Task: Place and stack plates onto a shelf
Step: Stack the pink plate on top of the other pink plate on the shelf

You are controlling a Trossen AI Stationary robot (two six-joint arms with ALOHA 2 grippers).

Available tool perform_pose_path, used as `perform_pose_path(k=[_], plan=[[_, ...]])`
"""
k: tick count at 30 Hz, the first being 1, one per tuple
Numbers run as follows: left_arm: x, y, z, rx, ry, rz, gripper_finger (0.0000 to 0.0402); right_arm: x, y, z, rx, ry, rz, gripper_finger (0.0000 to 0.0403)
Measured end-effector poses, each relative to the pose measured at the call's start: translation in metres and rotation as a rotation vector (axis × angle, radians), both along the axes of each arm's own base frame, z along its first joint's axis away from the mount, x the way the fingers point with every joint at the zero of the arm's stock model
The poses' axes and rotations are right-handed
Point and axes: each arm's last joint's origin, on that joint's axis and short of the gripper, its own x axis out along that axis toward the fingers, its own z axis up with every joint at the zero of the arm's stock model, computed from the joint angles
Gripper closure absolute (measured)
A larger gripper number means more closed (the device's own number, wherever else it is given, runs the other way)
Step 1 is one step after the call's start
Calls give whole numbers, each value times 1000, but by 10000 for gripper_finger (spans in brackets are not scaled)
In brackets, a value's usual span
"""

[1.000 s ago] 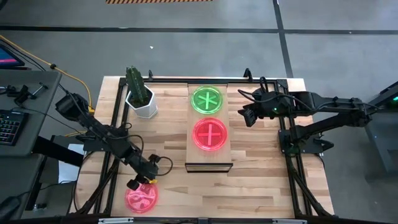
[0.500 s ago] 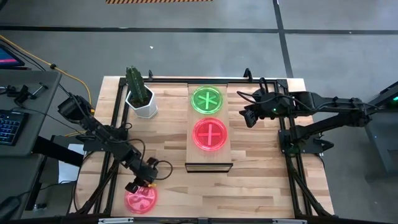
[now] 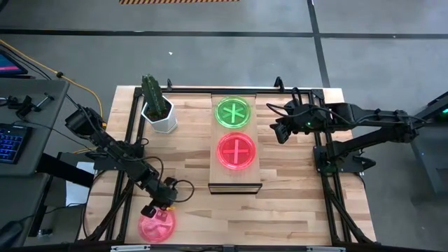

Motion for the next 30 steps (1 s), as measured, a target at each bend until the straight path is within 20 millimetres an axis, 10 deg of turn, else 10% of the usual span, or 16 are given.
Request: perform_pose_path(k=[11, 21, 30], plan=[[12, 23, 29, -249, 71, 177, 401, 0, -1, 0, -25, 4, -8, 233], [4, 67, 107, -670, 2, 400, 401, 0, -1, 0, -34, 11, 1, 233], [31, 120, 200, -639, -526, 704, 401, 0, -1, 0, -47, 12, -10, 233]])
